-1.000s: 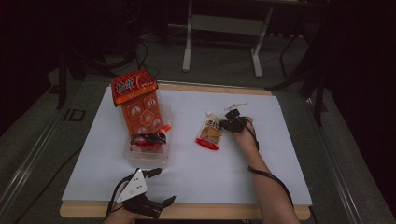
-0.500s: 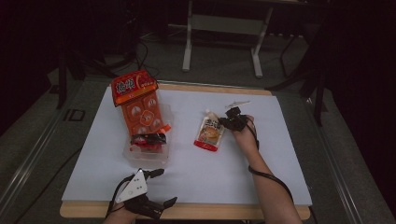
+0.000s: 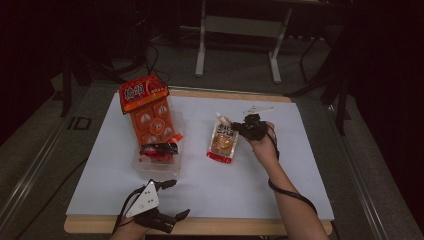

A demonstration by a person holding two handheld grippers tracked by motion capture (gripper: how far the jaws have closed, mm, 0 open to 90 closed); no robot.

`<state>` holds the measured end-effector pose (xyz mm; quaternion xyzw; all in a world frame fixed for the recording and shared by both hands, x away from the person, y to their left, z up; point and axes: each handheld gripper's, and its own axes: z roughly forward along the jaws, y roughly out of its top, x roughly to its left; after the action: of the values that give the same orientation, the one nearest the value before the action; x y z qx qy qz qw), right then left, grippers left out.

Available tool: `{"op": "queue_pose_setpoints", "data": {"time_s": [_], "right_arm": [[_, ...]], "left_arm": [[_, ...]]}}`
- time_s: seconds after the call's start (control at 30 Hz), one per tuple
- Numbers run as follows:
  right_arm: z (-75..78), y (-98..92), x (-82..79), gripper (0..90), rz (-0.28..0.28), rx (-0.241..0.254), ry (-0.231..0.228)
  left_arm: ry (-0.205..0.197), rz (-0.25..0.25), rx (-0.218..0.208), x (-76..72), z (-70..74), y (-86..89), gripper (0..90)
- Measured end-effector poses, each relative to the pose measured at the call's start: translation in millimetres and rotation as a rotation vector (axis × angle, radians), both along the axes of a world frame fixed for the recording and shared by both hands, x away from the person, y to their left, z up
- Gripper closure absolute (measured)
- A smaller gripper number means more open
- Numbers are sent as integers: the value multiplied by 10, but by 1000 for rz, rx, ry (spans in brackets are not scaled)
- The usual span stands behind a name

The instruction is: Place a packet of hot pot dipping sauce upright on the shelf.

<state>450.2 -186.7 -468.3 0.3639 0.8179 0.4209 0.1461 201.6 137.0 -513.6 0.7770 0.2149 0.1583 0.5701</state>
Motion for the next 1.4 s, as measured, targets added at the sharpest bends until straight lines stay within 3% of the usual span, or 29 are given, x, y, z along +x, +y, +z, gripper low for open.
{"op": "queue_pose_setpoints", "data": {"time_s": [0.17,0.4,0.67,0.8,0.97,1.27,1.4], "right_arm": [[72,48,-83,892,22,-13,-33],[161,67,-196,892,53,23,-57],[328,179,-424,893,134,56,-91],[406,278,-578,893,199,40,-123],[456,355,-714,894,240,34,-143],[562,302,-900,894,273,75,-155],[641,254,-1053,893,302,85,-173]], "left_arm": [[25,5,-13,-3,20,-6,63],[97,15,-40,4,45,9,46],[83,5,-63,-17,86,16,40],[79,14,-60,-19,92,16,41],[76,30,-46,-24,114,15,41],[69,30,-58,-15,163,23,41],[79,24,-55,-2,197,26,41]]}}
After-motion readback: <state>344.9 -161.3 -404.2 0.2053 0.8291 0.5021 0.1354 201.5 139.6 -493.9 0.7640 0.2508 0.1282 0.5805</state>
